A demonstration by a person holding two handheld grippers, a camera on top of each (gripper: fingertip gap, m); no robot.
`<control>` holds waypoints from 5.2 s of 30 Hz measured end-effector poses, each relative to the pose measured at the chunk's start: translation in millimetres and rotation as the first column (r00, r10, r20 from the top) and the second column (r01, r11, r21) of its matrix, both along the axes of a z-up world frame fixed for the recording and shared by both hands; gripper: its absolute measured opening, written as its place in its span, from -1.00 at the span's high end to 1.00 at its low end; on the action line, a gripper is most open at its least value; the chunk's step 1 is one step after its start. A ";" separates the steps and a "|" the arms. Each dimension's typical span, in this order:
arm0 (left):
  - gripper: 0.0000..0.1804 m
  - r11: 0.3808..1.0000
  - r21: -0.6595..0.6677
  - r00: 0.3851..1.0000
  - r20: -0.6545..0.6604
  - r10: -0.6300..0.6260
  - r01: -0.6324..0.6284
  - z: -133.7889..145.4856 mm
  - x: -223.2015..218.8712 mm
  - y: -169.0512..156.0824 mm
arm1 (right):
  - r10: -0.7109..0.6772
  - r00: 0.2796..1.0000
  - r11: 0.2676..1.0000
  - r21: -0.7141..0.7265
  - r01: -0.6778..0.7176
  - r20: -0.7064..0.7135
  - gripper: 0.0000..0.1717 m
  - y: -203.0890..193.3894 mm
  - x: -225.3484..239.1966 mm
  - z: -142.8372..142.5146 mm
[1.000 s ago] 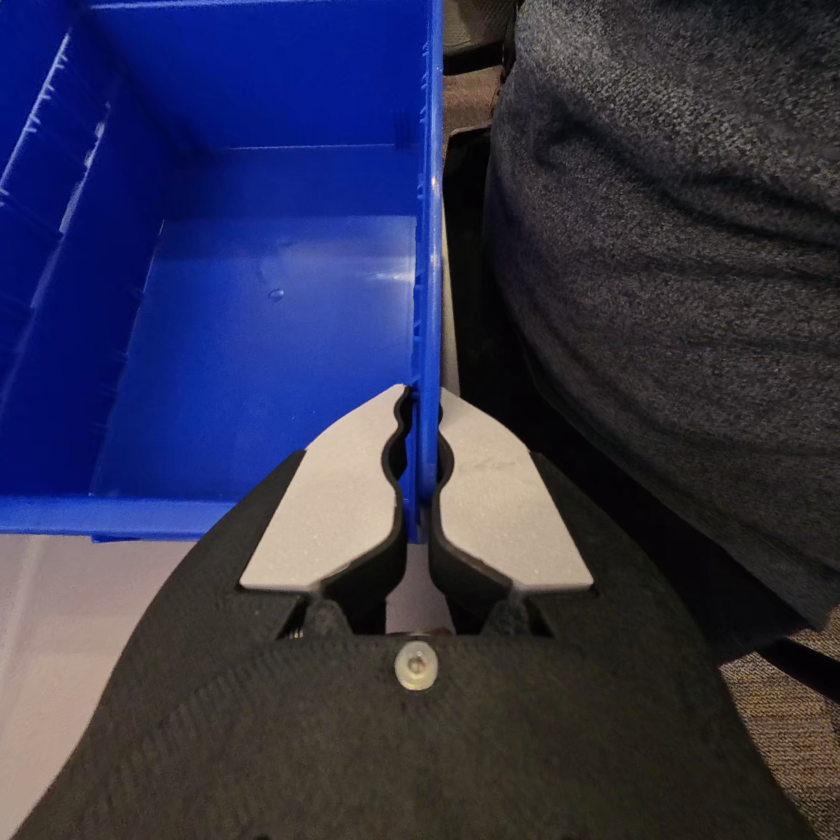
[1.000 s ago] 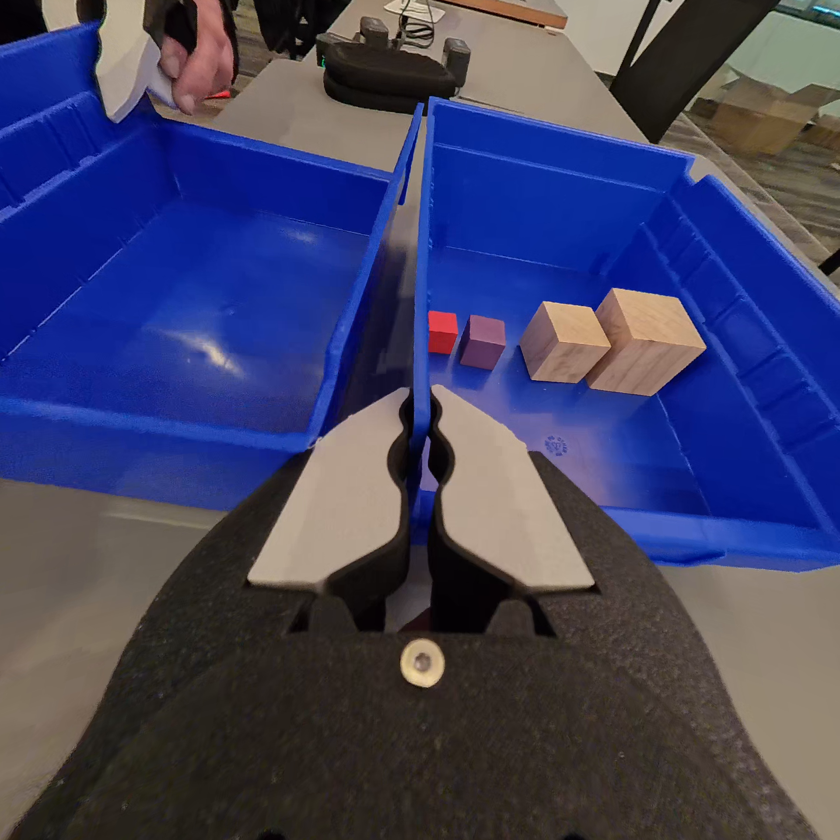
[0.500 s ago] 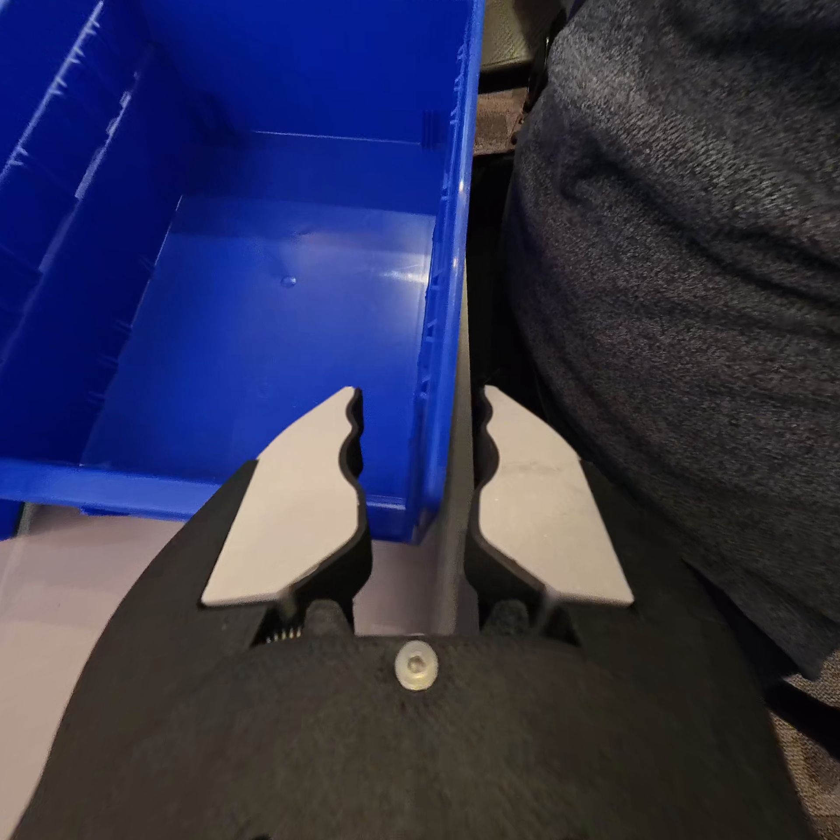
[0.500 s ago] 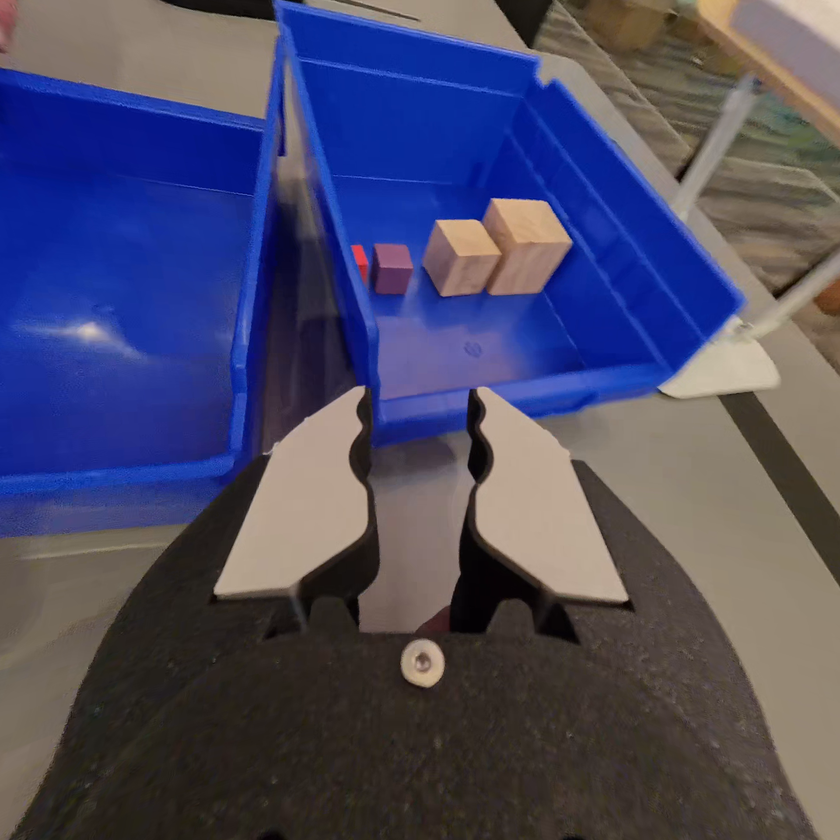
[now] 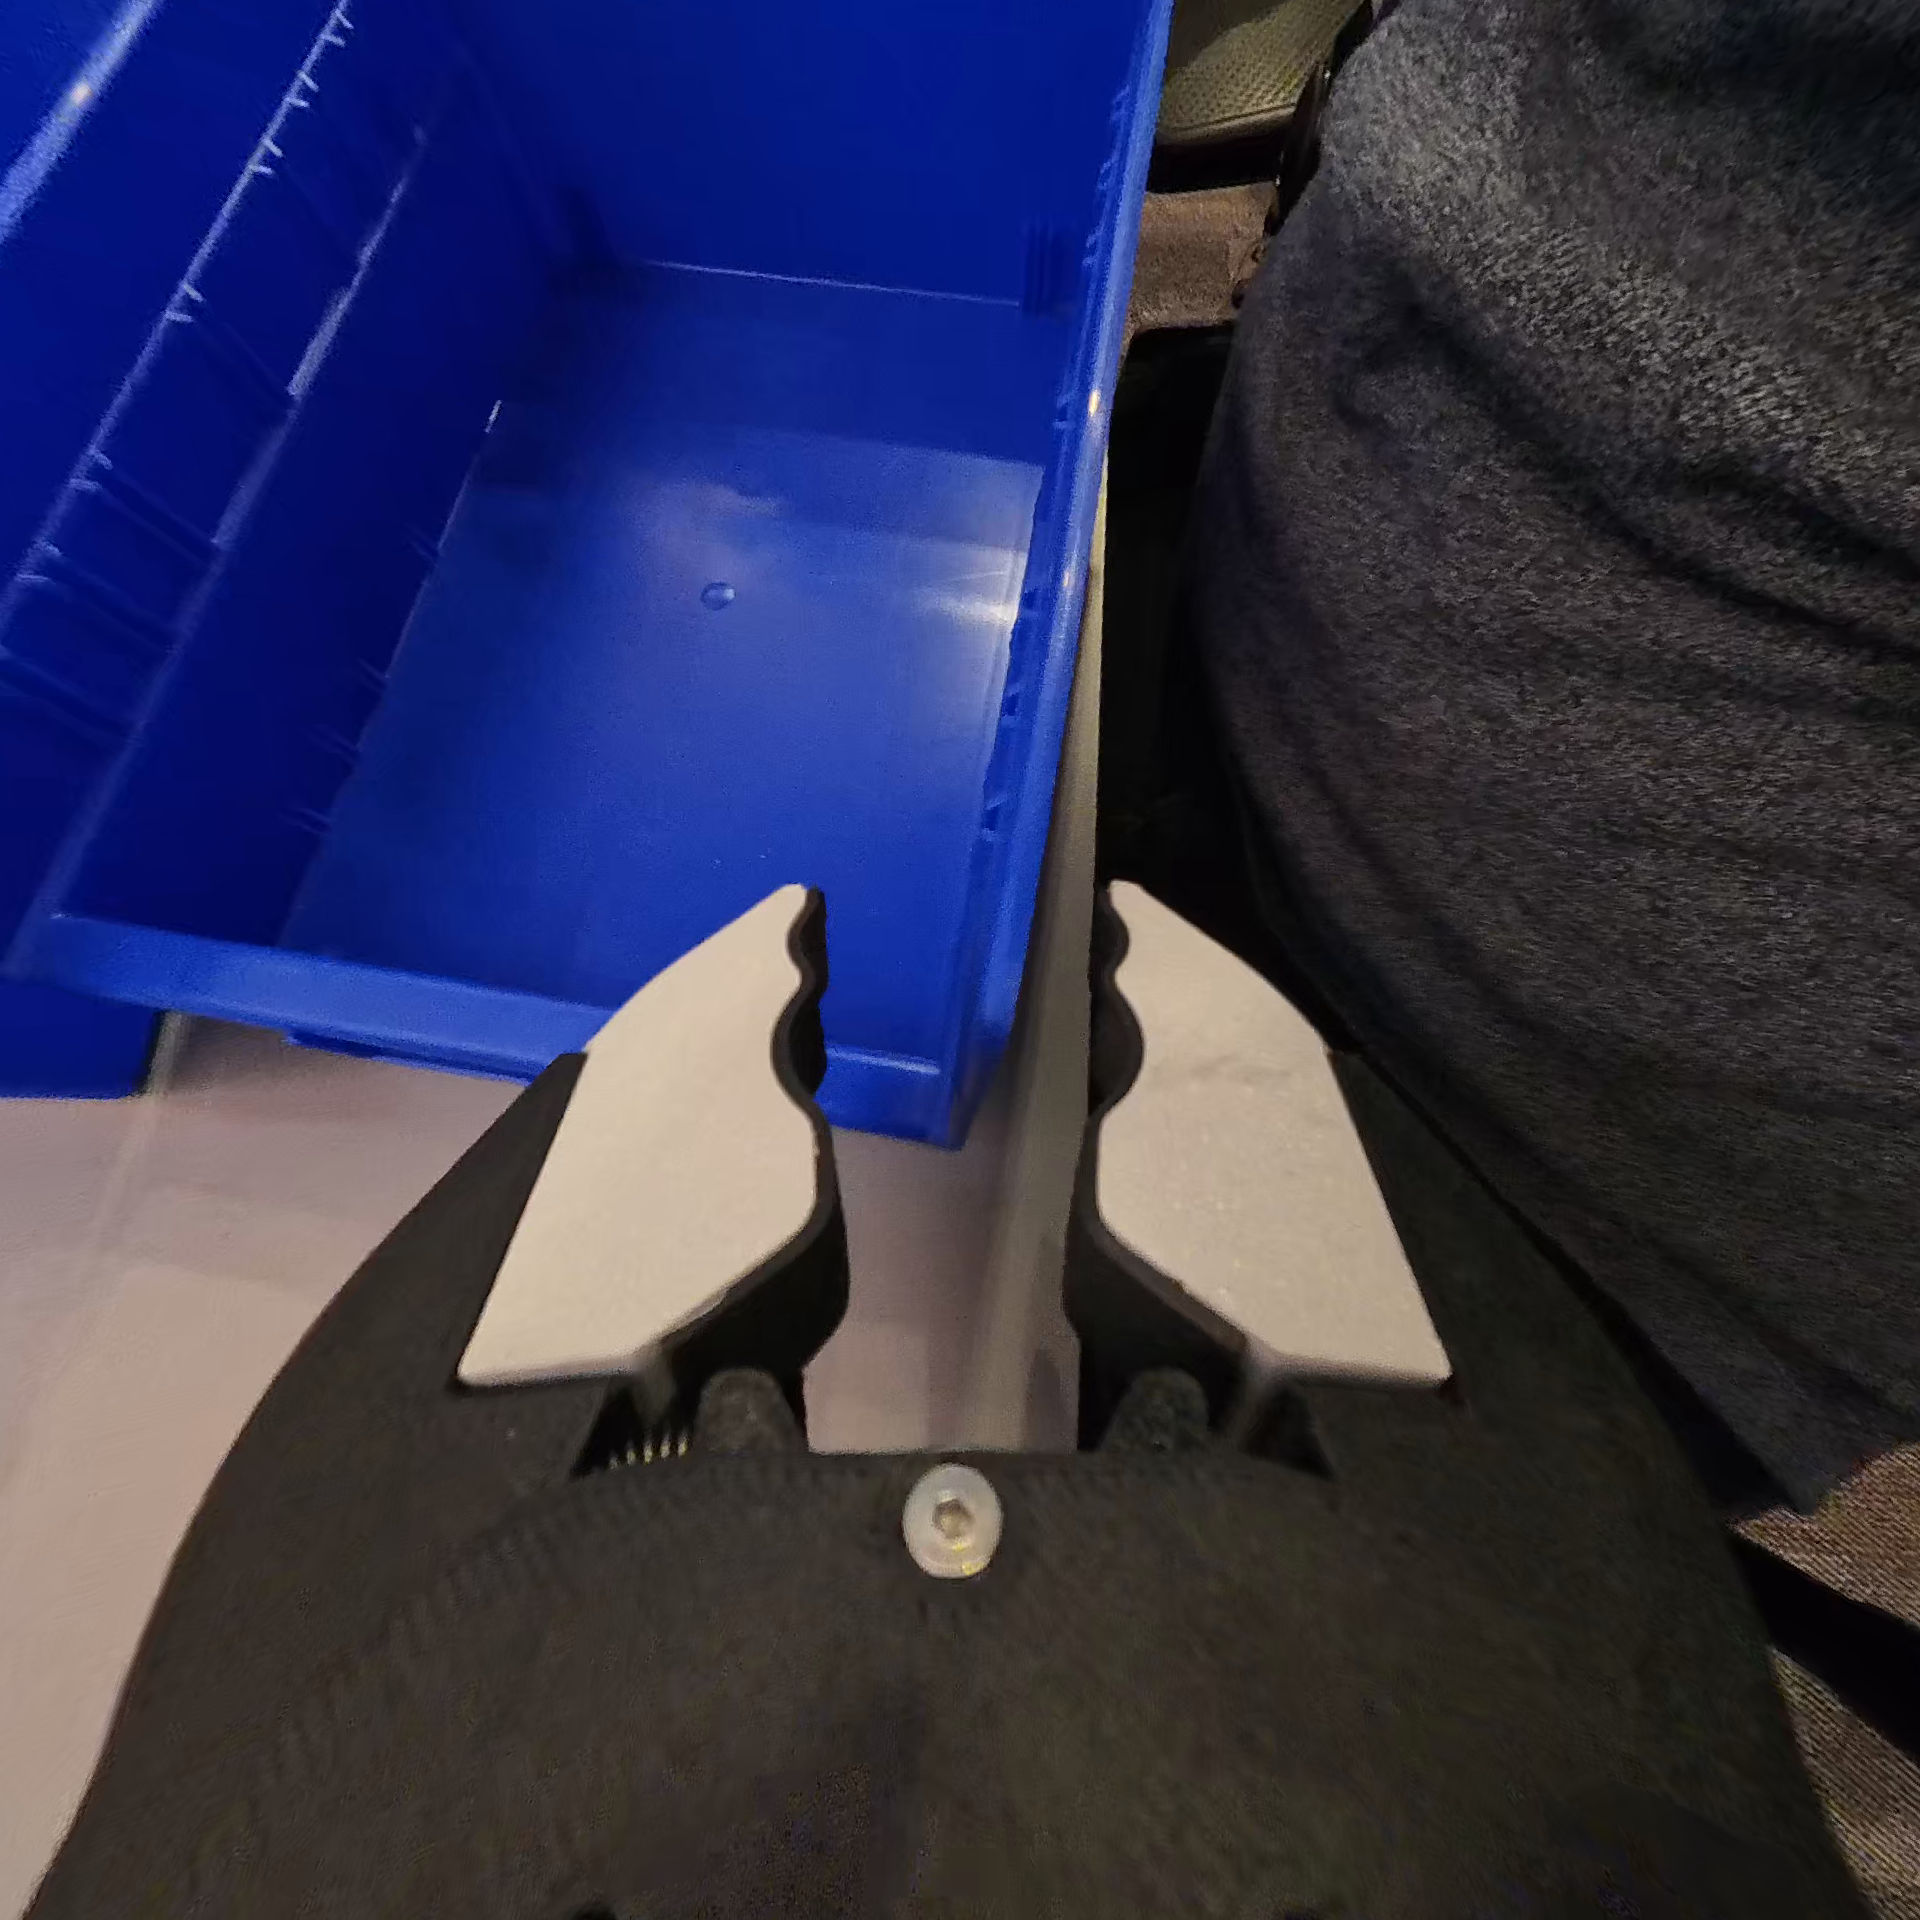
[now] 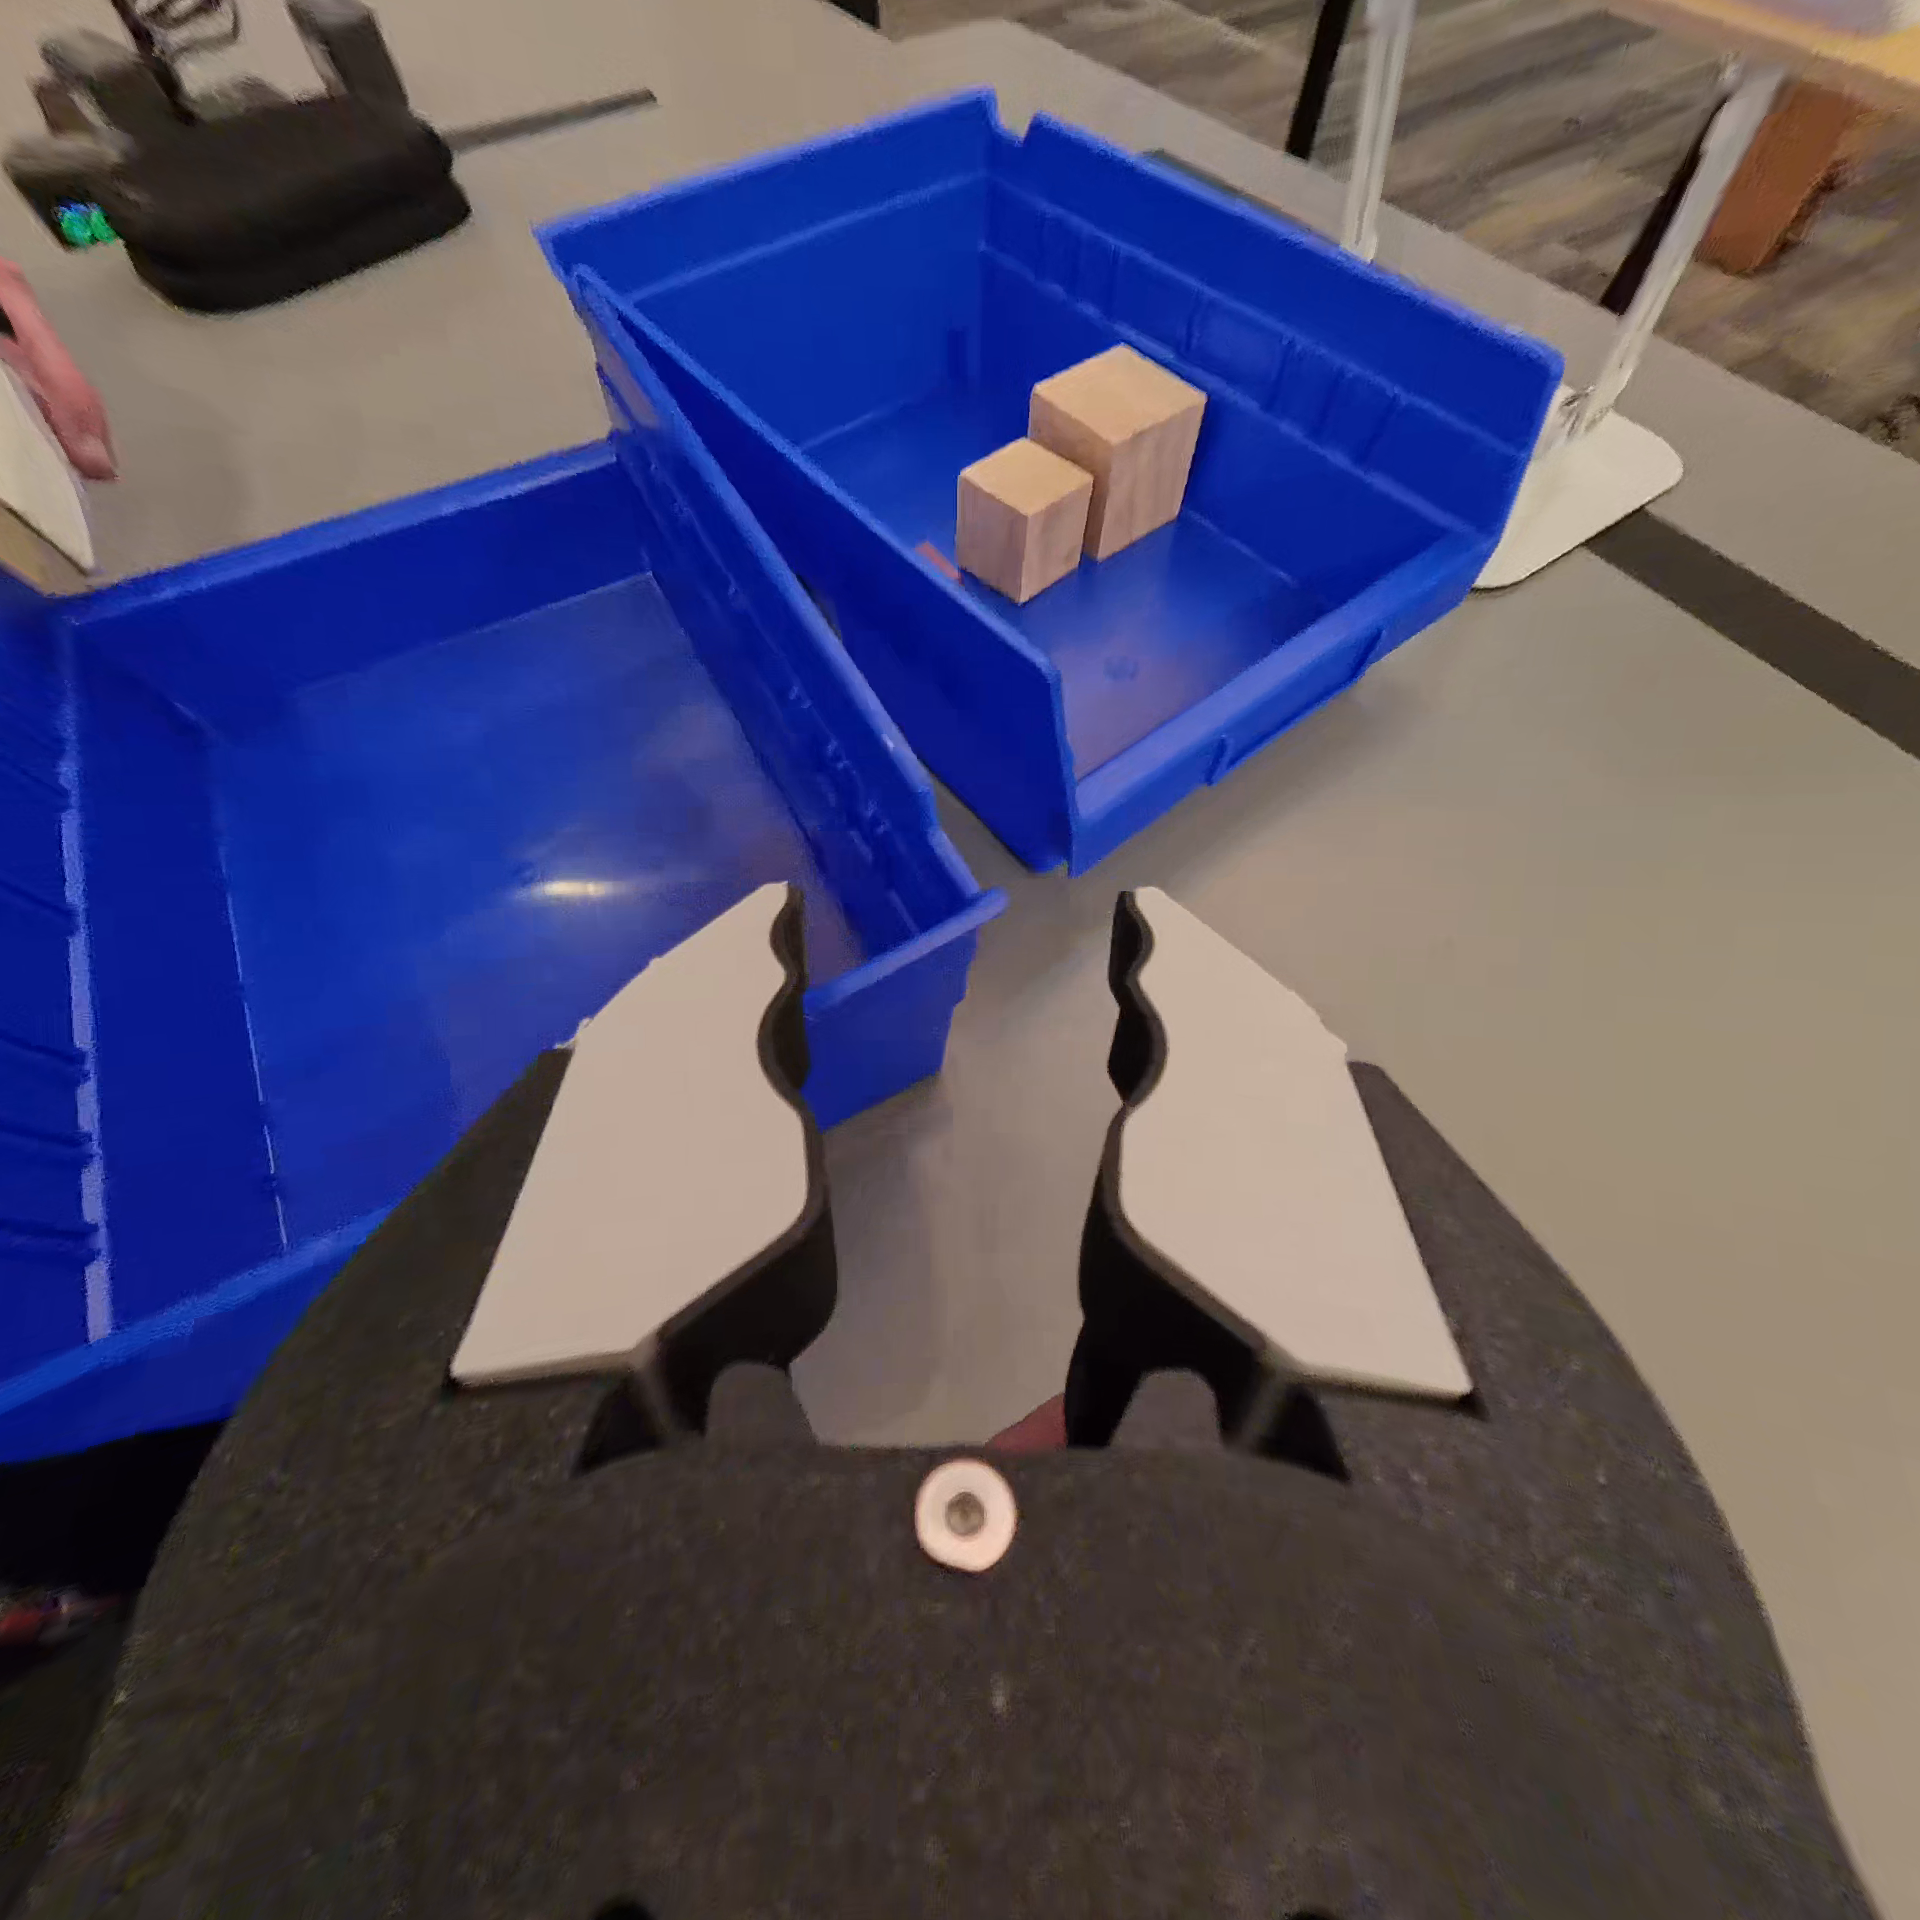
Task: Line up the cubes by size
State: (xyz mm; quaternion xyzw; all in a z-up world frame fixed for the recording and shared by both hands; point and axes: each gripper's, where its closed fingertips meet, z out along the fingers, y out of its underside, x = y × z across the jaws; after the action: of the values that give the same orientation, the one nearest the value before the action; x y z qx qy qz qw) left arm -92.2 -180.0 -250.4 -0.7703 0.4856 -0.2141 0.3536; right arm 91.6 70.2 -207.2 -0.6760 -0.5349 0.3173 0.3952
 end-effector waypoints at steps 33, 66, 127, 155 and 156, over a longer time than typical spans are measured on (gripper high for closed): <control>0.44 1.000 0.009 0.998 -0.056 -0.018 0.019 9.2 -23.8 16.1 | -0.072 0.977 0.997 0.001 0.073 0.201 0.74 12.0 3.6 -22.4; 0.74 0.880 0.377 0.842 -0.339 0.421 -0.289 11.2 -37.4 238.4 | -0.191 0.933 0.973 0.187 0.138 0.306 0.85 97.4 82.9 -17.7; 0.51 0.883 0.366 0.835 -0.351 0.424 -0.294 44.9 -23.1 239.5 | 0.219 0.933 0.923 0.249 -0.293 0.286 0.62 -54.3 10.1 17.2; 0.92 0.991 0.135 0.816 -0.574 0.058 0.025 10.1 -72.9 167.8 | 0.312 0.753 0.851 0.181 -0.492 0.579 1.00 -30.2 76.4 -24.3; 0.92 0.993 0.117 0.815 -0.578 0.041 0.033 10.2 -78.9 159.0 | 0.312 0.750 0.850 0.181 -0.494 0.584 1.00 -26.9 79.4 -24.7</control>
State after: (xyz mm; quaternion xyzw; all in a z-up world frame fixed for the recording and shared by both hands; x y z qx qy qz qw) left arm -171.1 -21.0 -240.2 -0.7771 0.5804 0.0609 0.2358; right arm 171.1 43.3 -231.9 -0.5289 -0.8023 0.1029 0.2569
